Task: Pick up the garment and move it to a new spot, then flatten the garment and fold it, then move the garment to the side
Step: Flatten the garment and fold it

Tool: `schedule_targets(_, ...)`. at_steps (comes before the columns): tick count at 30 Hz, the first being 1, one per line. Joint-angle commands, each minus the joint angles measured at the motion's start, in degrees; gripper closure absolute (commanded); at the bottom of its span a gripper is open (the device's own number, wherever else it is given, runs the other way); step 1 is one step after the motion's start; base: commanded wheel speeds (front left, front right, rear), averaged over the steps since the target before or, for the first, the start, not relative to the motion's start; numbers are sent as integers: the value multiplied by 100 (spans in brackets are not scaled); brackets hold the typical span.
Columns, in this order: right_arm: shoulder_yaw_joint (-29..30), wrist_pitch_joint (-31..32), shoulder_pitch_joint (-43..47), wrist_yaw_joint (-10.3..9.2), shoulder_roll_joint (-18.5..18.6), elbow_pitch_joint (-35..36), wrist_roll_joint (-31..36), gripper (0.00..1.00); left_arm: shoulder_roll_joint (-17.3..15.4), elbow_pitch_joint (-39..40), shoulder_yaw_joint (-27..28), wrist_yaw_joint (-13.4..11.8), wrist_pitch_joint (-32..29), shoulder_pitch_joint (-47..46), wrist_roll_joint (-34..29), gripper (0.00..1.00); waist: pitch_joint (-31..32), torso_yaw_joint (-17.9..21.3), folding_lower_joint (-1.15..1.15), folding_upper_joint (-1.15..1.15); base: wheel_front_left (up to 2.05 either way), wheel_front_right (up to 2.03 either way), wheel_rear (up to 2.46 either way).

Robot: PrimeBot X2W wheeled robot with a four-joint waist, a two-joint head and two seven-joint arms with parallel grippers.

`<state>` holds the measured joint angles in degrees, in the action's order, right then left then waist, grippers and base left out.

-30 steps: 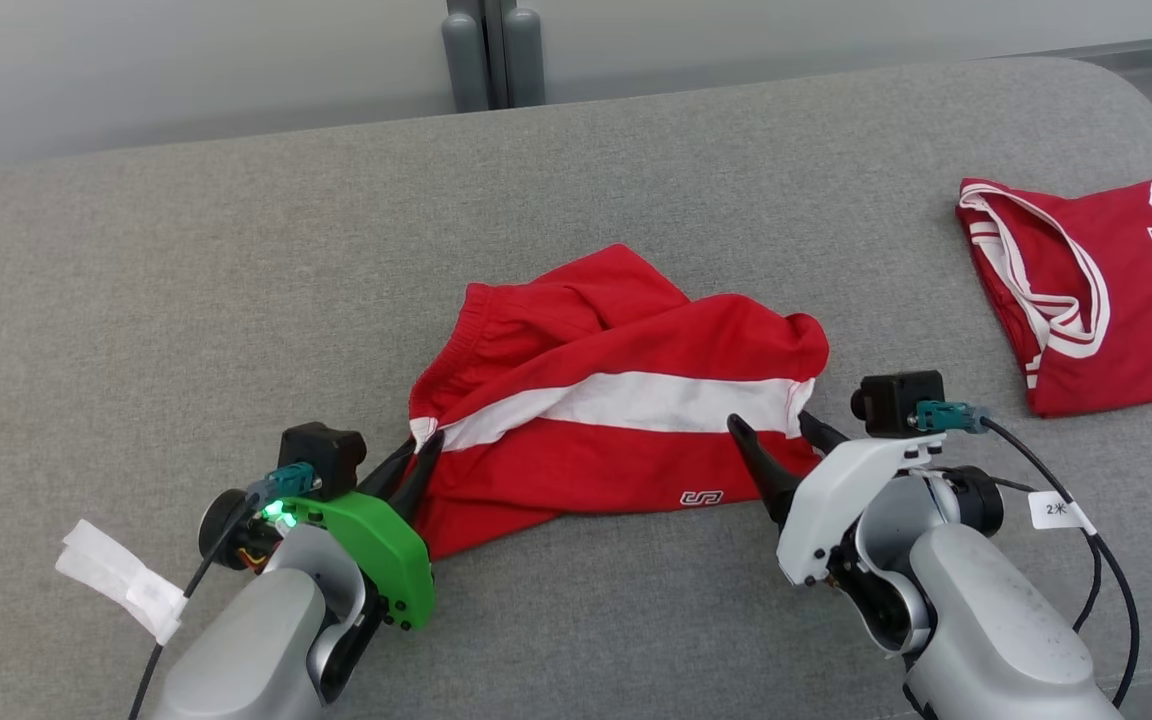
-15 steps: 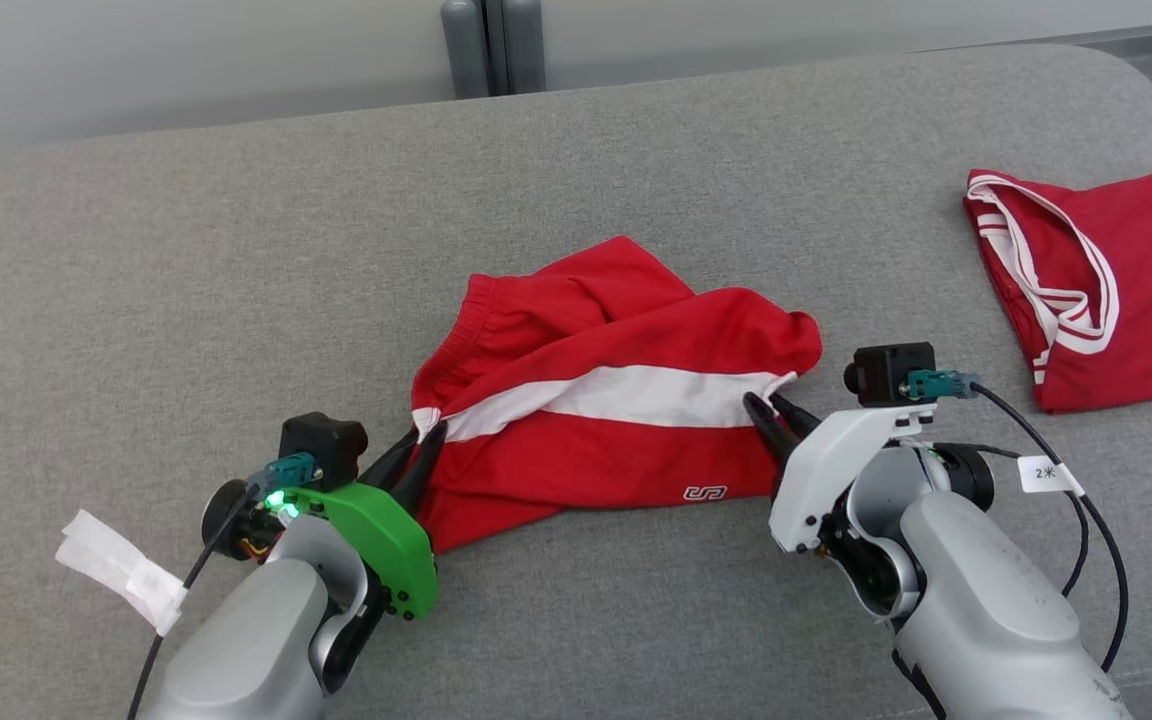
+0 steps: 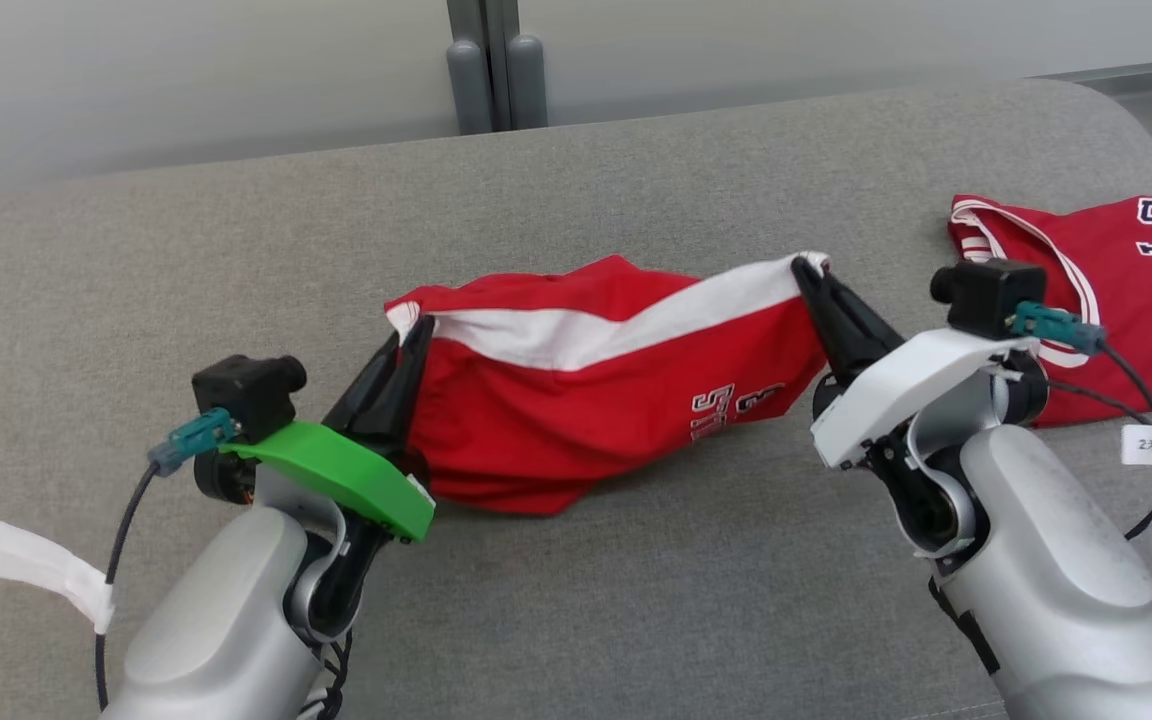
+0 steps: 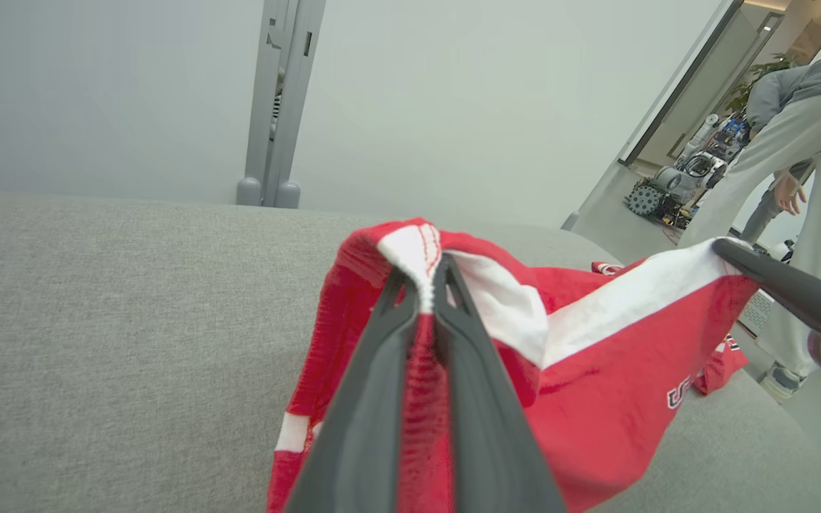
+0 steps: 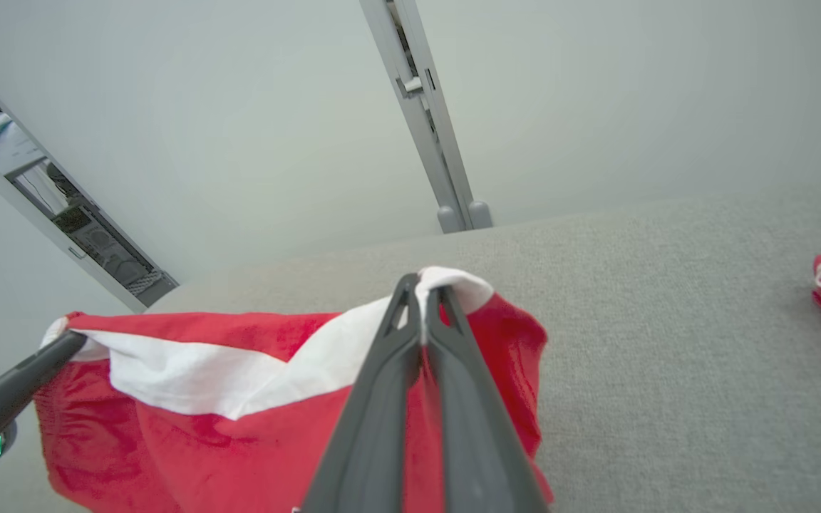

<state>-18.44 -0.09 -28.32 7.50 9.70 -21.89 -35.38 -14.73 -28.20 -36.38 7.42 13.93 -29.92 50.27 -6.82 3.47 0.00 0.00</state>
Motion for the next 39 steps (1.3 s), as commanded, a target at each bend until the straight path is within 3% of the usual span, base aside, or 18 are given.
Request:
schedule_targets(1,69,2,76,-3,64,272,-47,100,-69,207,92,7,35,50,105,100,67,76,0,0,0,0,0)
schedule_targets(6,358,274,-38,-2,176,1092,-72,100,-89,921,348,7,-93,-139,507,100,24,172,0,0,0,0,0)
schedule_targets(10,461,635,-480,-2,210,1322,-28,100,-121,1215,525,-33,-333,-517,721,100,-198,269,0,0,0,0,0)
schedule_targets(20,317,1191,-2618,-2,140,255,-322,100,-72,657,1045,-84,-615,-2269,971,100,-1411,507,0,0,0,0,0)
schedule_targets(24,229,824,-3631,-2,50,-326,-170,100,-232,361,1341,-62,-504,-3095,976,100,-1951,706,0,0,0,0,0)
schedule_targets(32,361,-665,-5364,-4,-36,-1241,359,100,-758,441,1729,-131,-302,-4594,626,100,-2821,993,0,0,0,0,0)
schedule_targets(39,837,-1456,-6190,-9,122,-1414,699,100,-788,897,1987,-59,16,-5518,425,100,-3190,961,0,0,0,0,0)
